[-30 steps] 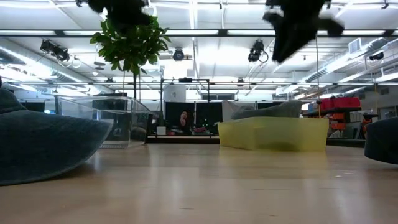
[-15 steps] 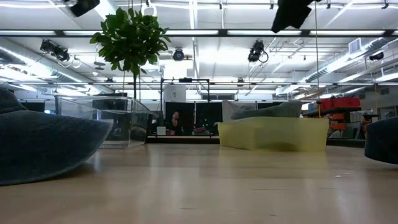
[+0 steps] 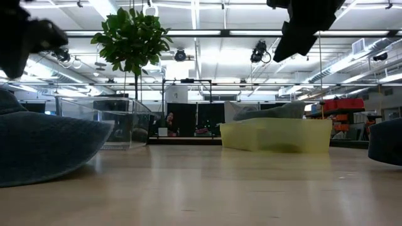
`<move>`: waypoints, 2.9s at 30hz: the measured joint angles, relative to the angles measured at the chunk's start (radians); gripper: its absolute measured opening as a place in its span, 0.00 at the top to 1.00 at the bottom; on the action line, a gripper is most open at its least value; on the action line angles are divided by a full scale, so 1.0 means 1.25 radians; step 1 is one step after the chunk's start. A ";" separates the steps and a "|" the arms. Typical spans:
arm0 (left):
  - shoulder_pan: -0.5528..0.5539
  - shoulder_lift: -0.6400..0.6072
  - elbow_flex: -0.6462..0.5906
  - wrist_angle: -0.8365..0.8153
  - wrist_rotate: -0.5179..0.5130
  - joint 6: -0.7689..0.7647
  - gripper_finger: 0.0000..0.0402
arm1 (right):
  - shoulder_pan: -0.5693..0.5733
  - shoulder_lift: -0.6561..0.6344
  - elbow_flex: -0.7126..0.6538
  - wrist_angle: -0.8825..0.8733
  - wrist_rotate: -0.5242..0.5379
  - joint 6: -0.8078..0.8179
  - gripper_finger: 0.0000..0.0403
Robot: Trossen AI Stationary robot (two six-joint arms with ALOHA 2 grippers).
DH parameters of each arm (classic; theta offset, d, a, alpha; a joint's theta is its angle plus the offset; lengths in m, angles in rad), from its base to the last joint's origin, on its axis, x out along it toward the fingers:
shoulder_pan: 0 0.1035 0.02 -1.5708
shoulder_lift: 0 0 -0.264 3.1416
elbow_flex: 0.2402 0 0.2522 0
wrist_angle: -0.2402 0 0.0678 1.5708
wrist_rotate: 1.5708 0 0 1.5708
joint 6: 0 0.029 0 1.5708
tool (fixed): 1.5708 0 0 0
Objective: Pick & Place hat
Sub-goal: Put the left blue cap into the transparent bin
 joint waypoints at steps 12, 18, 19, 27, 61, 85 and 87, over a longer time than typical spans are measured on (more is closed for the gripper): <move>-0.001 0.149 0.000 0.002 -0.112 0.067 0.55 | 0.000 0.000 -0.002 0.067 0.002 -0.097 0.80; -0.002 0.153 -0.001 0.009 -0.110 0.066 0.70 | 0.000 0.000 -0.002 0.075 0.002 -0.094 0.80; -0.002 0.153 -0.001 0.009 -0.111 0.064 0.75 | 0.000 0.000 -0.002 0.075 0.002 -0.094 0.80; 0.000 0.144 0.000 0.013 -0.189 0.022 0.96 | 0.000 0.000 -0.002 0.074 0.002 -0.093 0.80; 0.440 -0.117 0.174 -0.478 -0.425 -0.190 0.96 | 0.000 -0.001 -0.002 0.072 0.002 -0.096 0.80; 0.710 -0.084 0.060 -0.381 -0.415 -0.031 0.96 | 0.000 -0.001 -0.002 0.074 0.002 -0.096 0.80; 0.713 -0.072 0.058 -0.330 -0.412 0.019 0.96 | 0.000 -0.001 -0.002 0.072 0.002 -0.096 0.80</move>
